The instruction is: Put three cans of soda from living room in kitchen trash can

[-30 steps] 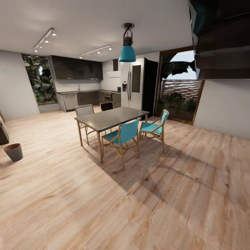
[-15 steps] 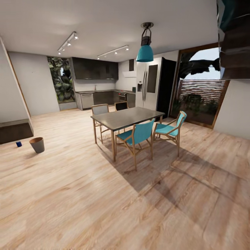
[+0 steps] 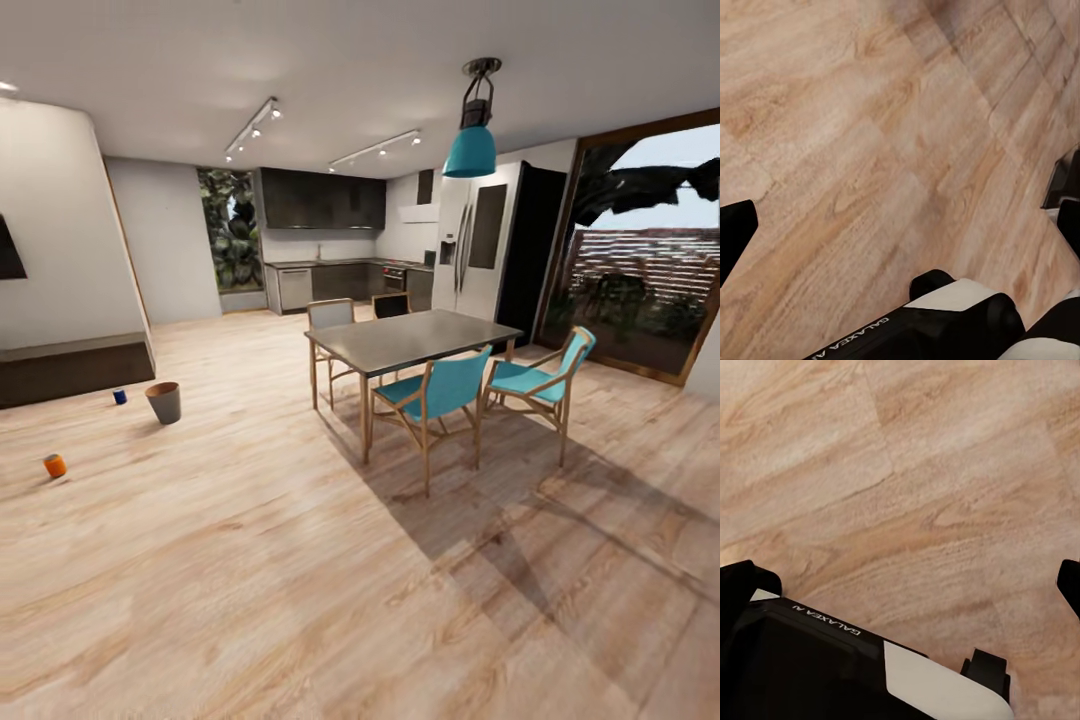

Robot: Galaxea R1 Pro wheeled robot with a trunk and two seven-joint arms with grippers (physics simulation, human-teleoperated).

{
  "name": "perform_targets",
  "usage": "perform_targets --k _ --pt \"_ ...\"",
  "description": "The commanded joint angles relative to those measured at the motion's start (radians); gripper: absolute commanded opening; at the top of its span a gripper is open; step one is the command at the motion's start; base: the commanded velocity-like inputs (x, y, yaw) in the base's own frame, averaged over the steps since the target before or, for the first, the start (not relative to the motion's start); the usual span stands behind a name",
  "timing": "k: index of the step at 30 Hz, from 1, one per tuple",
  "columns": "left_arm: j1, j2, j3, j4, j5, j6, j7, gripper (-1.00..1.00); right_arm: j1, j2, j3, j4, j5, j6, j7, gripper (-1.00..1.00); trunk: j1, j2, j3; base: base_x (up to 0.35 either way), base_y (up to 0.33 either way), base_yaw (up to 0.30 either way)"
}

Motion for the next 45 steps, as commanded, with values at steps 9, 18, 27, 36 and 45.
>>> perform_targets --k 9,18,27,36,45 --pt "0.000 0.000 0.000 0.000 0.000 0.000 0.000 1.00 0.000 0.001 0.000 0.000 0.001 0.000 0.000 1.00 0.000 0.000 0.000 0.000 0.000 0.280" --pt "0.000 0.000 0.000 0.000 0.000 0.000 0.000 1.00 0.000 0.001 0.000 0.000 0.000 0.000 -0.001 1.00 0.000 0.000 0.000 0.000 0.000 0.280" --pt "0.000 0.000 0.000 0.000 0.000 0.000 0.000 1.00 0.000 0.001 0.000 0.000 0.001 0.000 -0.002 1.00 0.000 0.000 0.000 0.000 0.000 0.280" --pt "0.000 0.000 0.000 0.001 0.000 0.000 0.000 1.00 0.000 0.001 0.000 0.000 0.001 0.000 -0.002 1.00 0.000 0.000 0.000 0.000 0.000 0.280" --pt "0.000 0.000 0.000 0.001 0.000 0.000 0.000 1.00 0.000 0.001 0.000 0.000 0.001 -0.001 -0.002 1.00 0.000 0.000 0.000 0.000 0.000 0.280"
